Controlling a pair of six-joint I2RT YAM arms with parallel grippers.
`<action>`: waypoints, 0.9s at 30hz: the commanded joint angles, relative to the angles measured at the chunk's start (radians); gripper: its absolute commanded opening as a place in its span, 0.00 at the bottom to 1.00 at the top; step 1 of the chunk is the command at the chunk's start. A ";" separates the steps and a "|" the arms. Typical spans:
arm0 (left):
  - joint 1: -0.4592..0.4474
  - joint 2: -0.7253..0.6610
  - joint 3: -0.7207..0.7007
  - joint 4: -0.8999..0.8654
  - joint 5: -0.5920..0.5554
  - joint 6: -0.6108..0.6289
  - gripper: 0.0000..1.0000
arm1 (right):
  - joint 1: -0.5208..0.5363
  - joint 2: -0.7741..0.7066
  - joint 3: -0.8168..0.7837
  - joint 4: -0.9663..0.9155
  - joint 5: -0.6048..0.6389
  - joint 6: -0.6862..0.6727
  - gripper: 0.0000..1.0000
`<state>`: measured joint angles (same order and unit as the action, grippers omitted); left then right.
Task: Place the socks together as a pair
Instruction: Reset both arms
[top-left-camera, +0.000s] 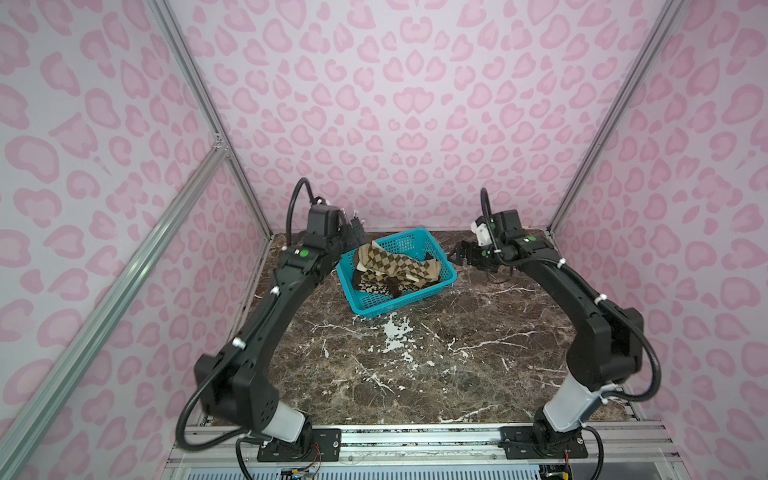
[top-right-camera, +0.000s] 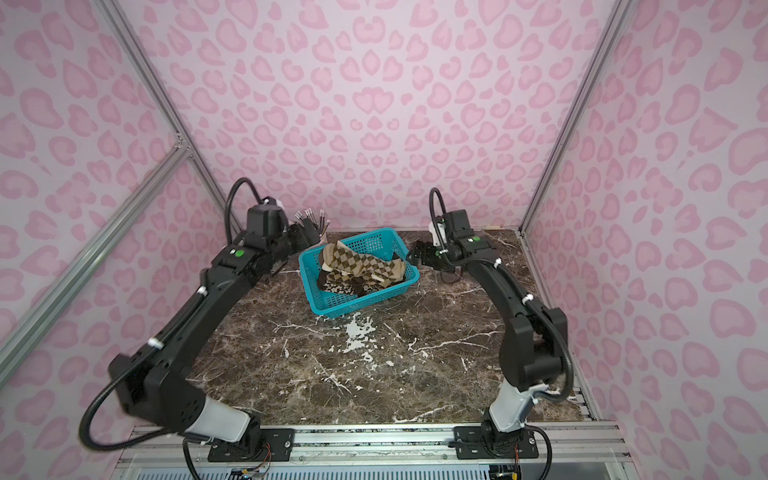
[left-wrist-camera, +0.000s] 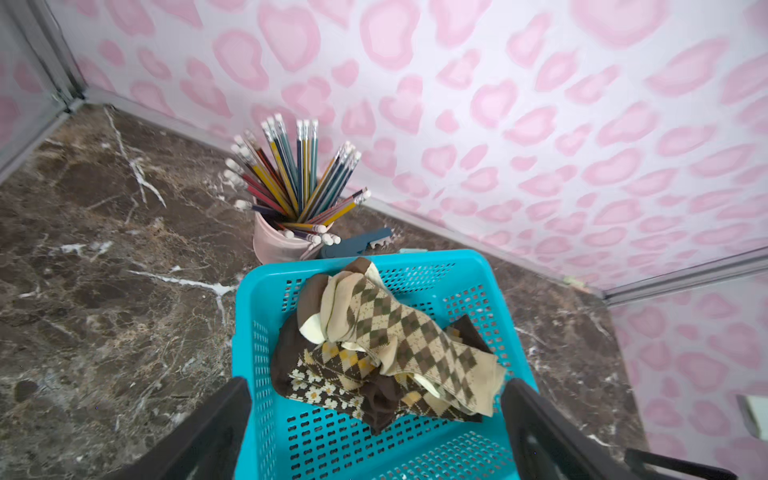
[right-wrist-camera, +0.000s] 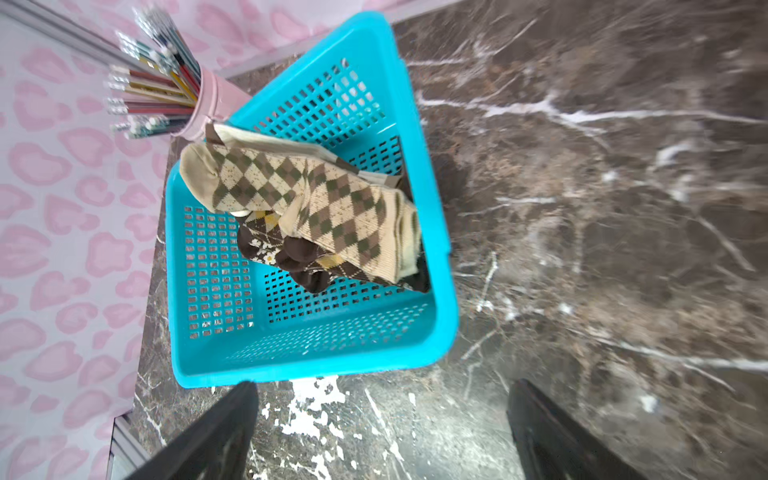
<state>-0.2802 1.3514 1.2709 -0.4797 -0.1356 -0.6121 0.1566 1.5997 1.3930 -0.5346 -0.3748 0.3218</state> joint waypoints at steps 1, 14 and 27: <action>0.040 -0.125 -0.193 0.202 -0.061 -0.019 0.98 | -0.066 -0.133 -0.208 0.226 0.062 -0.078 0.98; 0.141 -0.241 -0.790 0.912 -0.319 0.454 0.98 | -0.290 -0.408 -1.033 1.295 0.239 -0.170 0.99; 0.220 0.169 -0.935 1.553 -0.017 0.600 0.97 | -0.272 -0.070 -1.105 1.975 0.240 -0.205 0.99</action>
<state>-0.0689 1.4666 0.3447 0.8299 -0.2646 -0.0654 -0.1097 1.4719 0.2775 1.1786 -0.1272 0.1154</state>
